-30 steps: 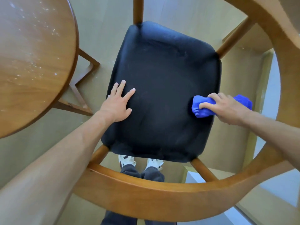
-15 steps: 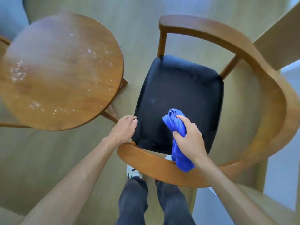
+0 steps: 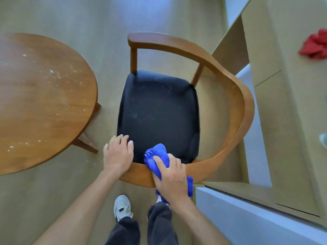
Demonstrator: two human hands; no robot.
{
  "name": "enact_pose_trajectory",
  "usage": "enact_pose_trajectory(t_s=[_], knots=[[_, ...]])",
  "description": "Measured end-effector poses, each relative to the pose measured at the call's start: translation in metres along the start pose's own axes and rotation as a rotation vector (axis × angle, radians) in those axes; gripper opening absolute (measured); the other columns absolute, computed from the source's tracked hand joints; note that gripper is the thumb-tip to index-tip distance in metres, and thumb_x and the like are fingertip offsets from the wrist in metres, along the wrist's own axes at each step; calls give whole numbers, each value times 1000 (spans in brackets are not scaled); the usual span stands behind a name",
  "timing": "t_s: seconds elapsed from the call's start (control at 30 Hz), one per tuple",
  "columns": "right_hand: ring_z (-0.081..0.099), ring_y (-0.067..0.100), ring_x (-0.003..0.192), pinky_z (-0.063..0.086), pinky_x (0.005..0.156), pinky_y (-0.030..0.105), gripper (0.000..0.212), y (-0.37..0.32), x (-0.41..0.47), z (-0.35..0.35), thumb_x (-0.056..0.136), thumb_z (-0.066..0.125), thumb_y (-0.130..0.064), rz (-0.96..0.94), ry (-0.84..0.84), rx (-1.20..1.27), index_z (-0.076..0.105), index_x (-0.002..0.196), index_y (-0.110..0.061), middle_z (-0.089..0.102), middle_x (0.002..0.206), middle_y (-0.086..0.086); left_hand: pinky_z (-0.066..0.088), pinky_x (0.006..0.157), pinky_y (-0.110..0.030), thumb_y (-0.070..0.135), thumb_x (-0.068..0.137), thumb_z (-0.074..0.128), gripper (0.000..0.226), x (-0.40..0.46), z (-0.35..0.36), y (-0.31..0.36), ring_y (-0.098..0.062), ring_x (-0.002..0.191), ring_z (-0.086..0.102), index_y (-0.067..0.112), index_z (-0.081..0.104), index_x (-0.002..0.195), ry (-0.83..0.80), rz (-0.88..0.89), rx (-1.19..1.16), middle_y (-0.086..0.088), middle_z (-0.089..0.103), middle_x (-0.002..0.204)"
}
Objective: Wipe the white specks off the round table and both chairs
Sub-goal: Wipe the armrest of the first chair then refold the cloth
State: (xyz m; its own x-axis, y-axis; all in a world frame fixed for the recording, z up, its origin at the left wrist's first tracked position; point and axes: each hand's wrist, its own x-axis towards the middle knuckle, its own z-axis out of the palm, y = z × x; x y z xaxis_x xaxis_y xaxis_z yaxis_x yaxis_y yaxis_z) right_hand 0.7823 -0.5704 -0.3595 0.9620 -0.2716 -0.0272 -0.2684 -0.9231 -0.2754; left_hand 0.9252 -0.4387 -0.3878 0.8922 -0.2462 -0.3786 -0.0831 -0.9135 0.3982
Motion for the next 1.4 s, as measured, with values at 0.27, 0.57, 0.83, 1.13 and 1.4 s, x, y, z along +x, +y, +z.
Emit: enact_pose_trajectory(t_s=[0.27,0.57,0.83,1.13,1.4], knots=[[55,39,89,52,74,47,37,143,-15,-16,85,50,-34,460,295,-78,59,116,-16,55,112,19,29,108,-54,43,91,22,59,-9,24,11,-32,131,45,15,59,127,8,275,358,-10,56,135],[55,28,86,43,65,36,38,39,-26,24,79,65,-25,-30,265,-49,61,117,-27,62,114,13,33,106,-49,41,87,25,60,-9,27,12,-29,130,46,12,61,125,112,247,293,-10,57,134],[54,39,86,48,68,47,58,199,8,-40,71,78,-6,285,202,-210,53,121,-22,55,113,19,21,116,-43,46,90,22,60,-12,15,13,-21,141,31,23,46,139,-11,247,327,-2,44,147],[51,7,109,41,97,22,48,43,57,-98,89,67,-8,96,106,626,53,127,-34,46,124,-6,48,95,-31,51,89,52,31,-39,-91,76,-3,99,60,33,60,112,-341,50,-585,12,67,103],[64,13,103,52,82,20,40,-101,92,-210,95,58,-6,-10,-103,1242,44,123,-31,67,108,-7,53,88,-32,59,65,77,60,-77,-238,91,-17,98,66,24,53,109,-53,102,-1075,0,68,103]])
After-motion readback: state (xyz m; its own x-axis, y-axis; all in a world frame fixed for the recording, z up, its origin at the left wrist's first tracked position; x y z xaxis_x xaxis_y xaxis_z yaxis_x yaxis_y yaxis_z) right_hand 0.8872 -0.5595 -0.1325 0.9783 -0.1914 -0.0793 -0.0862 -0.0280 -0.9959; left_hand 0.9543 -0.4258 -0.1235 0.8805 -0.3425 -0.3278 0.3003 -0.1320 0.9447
